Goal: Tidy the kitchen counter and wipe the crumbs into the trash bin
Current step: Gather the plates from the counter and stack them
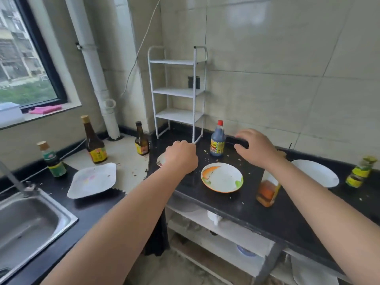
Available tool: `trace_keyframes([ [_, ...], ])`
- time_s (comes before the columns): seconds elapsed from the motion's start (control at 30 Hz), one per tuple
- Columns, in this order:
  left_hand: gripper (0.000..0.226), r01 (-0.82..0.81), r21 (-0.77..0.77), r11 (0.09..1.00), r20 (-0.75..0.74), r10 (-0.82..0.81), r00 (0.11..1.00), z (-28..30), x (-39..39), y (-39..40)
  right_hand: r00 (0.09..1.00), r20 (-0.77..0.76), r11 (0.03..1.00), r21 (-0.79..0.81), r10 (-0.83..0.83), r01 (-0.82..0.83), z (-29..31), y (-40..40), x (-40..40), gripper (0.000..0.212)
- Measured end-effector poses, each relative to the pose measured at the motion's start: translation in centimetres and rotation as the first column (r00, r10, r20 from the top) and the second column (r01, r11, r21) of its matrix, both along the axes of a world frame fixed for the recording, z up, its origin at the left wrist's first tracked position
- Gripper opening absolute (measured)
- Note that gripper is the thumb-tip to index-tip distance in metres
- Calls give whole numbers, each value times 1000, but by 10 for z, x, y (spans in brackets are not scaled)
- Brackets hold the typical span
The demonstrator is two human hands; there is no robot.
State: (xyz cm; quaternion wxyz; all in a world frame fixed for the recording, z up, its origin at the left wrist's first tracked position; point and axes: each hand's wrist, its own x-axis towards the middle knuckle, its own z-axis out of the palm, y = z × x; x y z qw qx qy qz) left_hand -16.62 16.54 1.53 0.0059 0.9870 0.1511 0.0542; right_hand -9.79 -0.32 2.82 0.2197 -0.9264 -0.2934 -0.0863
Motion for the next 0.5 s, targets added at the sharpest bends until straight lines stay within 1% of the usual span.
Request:
trace_keyframes([
  [0.13,34,21,-93,995,-85,-29,996,-17,51,32,992,-93,996,15,-89,91,-15,22,37,38],
  [0.23,36,-19,-184,983,-177,-14,984,-35,88,51,966,-210,987,8,-153,158,-37,33,66,39],
  [0.37,37,-72,-295,953,-279,-14,960,-67,139,65,885,-387,962,-17,-259,274,-77,43,109,38],
  [0.47,35,-79,-322,943,-337,-37,941,-104,166,70,817,-472,938,-68,-330,340,-109,45,140,40],
  [0.5,35,-104,-337,936,-373,-31,927,-114,172,70,793,-501,932,-89,-348,352,-120,45,151,41],
])
